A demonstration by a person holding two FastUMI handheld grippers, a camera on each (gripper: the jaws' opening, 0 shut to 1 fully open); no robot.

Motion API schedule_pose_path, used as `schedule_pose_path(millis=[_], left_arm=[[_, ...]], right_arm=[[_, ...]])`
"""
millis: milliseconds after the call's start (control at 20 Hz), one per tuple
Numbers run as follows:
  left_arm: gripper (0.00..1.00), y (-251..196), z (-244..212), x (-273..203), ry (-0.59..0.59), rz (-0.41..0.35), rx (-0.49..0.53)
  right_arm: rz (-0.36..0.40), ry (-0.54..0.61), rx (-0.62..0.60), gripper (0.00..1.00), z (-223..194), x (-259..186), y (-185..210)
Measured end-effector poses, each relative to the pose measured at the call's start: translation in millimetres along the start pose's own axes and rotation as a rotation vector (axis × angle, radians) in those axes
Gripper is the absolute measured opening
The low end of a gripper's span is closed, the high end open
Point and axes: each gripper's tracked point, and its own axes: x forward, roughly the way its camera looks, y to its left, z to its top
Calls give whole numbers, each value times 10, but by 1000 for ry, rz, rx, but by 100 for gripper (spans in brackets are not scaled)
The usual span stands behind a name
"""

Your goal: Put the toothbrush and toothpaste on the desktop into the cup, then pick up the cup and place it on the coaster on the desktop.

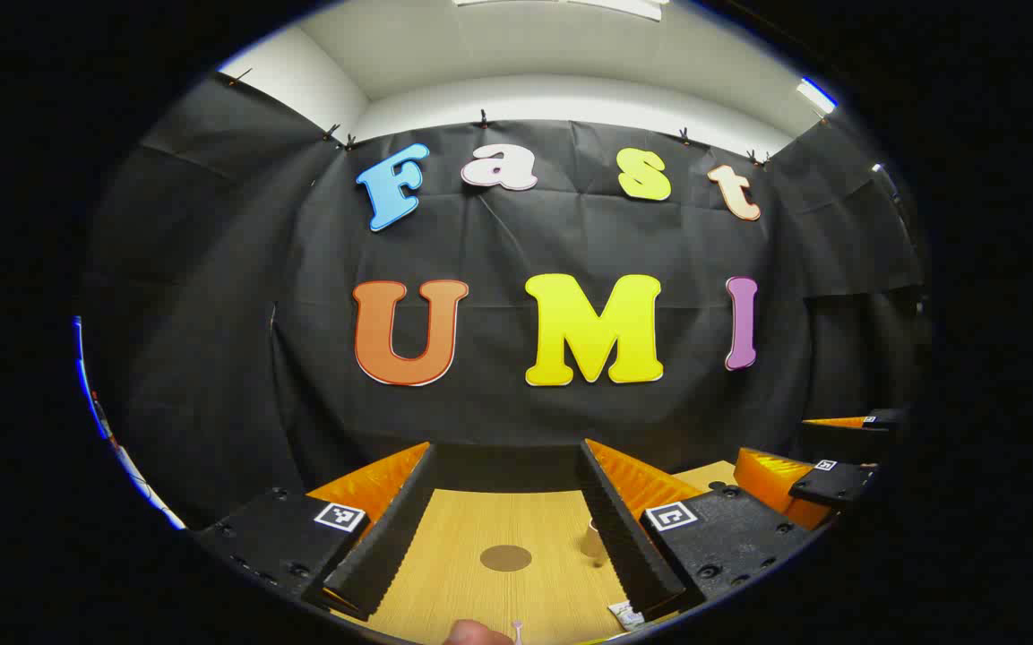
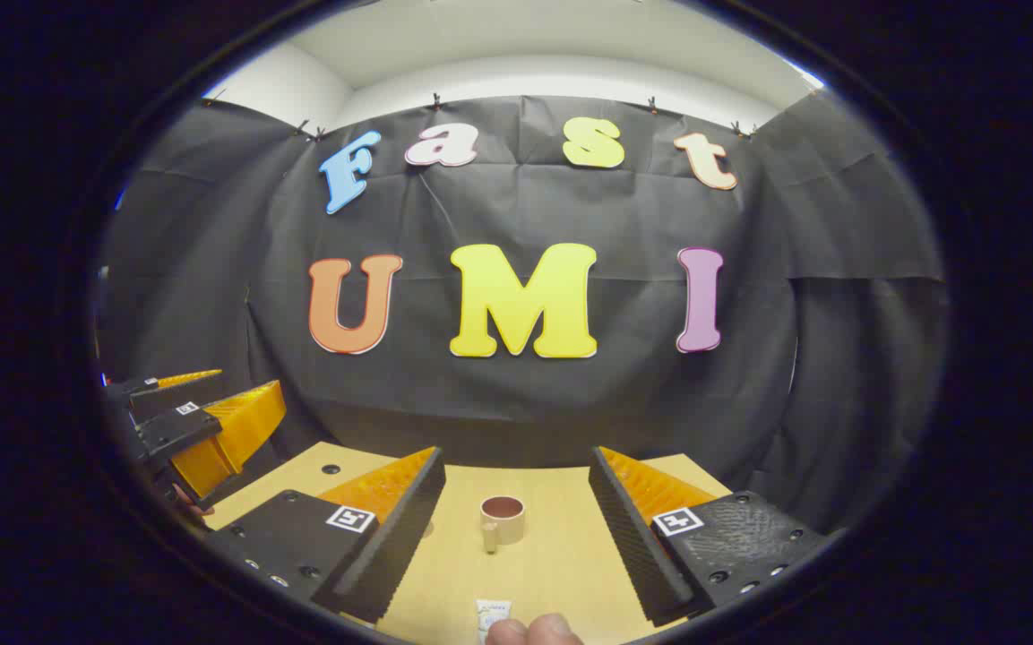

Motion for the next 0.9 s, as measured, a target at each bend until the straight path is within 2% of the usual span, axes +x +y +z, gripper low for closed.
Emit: schedule_pose_path(millis=[550,600,750,850,900], left_arm=[[97,151,-41,-55,23,19,-11],[100,156,-45,-54,24,23,-12],[97,141,-65,-60,31,21,-5],[100,127,-78,-63,34,16,-3],[97,116,-89,-50,34,15,-3]], right_arm=[[-19,-2,-10,95,13,-22,-8],[-20,-5,-9,96,30,-17,-9],[-21,-5,-5,95,16,-14,-9],[-23,0,-8,95,4,-10,-15],[-24,1,-9,95,-2,-7,-17]])
